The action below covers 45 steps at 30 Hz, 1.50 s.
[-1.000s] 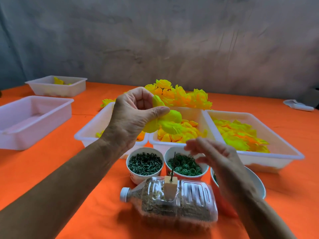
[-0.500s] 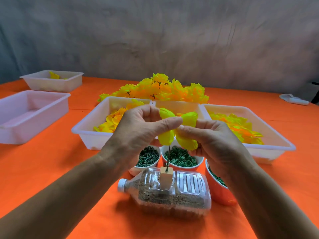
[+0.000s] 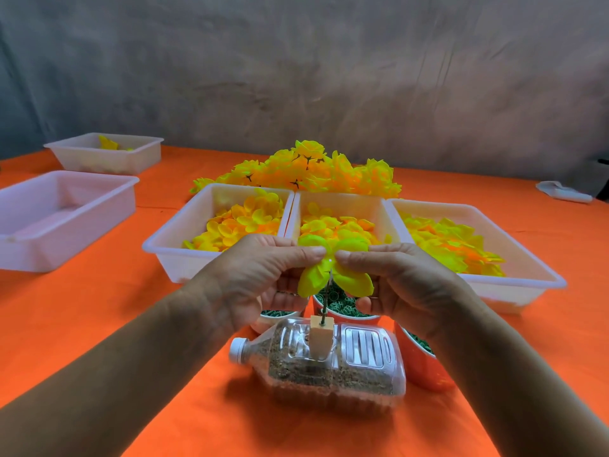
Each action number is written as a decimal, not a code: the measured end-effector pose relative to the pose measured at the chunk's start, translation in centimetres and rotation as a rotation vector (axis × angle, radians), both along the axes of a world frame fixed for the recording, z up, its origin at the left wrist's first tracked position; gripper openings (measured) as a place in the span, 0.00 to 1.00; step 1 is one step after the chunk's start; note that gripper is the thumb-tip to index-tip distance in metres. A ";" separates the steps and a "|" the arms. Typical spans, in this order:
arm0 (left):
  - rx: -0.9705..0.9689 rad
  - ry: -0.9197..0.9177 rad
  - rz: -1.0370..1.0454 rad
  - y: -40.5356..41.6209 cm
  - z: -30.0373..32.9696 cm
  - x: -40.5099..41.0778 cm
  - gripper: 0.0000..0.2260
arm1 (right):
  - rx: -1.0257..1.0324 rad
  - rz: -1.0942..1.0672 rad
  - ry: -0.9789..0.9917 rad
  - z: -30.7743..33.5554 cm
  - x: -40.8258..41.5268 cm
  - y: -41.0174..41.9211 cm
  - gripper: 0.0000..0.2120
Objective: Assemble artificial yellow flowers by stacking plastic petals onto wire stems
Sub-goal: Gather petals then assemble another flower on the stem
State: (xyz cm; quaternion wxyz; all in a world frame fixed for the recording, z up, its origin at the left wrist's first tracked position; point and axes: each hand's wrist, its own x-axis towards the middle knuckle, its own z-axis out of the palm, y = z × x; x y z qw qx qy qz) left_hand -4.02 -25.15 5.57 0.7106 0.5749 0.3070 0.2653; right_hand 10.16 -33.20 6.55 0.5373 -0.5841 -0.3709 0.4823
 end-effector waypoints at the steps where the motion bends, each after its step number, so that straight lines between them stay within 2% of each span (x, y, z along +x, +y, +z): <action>1: -0.004 0.005 -0.001 0.0 -0.1 0.1 0.08 | -0.005 -0.006 -0.001 -0.1 0.0 0.1 0.09; 6: -0.026 0.015 -0.022 0.5 -0.4 0.1 0.06 | -0.014 -0.018 0.003 -0.2 0.2 0.3 0.03; 9: -0.073 0.017 -0.061 0.9 -0.6 0.1 0.03 | -0.021 -0.023 0.006 -0.3 0.2 0.5 0.03; 19: -0.096 -0.002 -0.117 1.2 -1.6 0.2 0.04 | -0.072 -0.015 0.057 -1.3 0.2 1.1 0.02; 24: -0.102 -0.019 -0.122 1.2 -1.7 0.3 0.06 | -0.108 0.019 0.152 -1.4 0.2 1.3 0.02; 31: -0.124 -0.022 -0.152 1.6 -2.4 0.6 0.04 | -0.136 0.054 0.289 -1.7 0.2 1.5 0.04; 37: -0.104 -0.032 -0.196 2.6 -3.3 0.6 0.02 | -0.085 0.060 0.222 -2.4 0.3 1.4 0.03; 40: -0.128 -0.023 -0.293 2.7 -3.7 0.5 0.08 | -0.100 0.050 0.244 -2.8 0.3 1.4 0.03; 45: -0.158 0.002 -0.240 2.3 -4.5 0.4 0.09 | -0.127 0.026 0.149 -3.8 0.4 1.5 0.04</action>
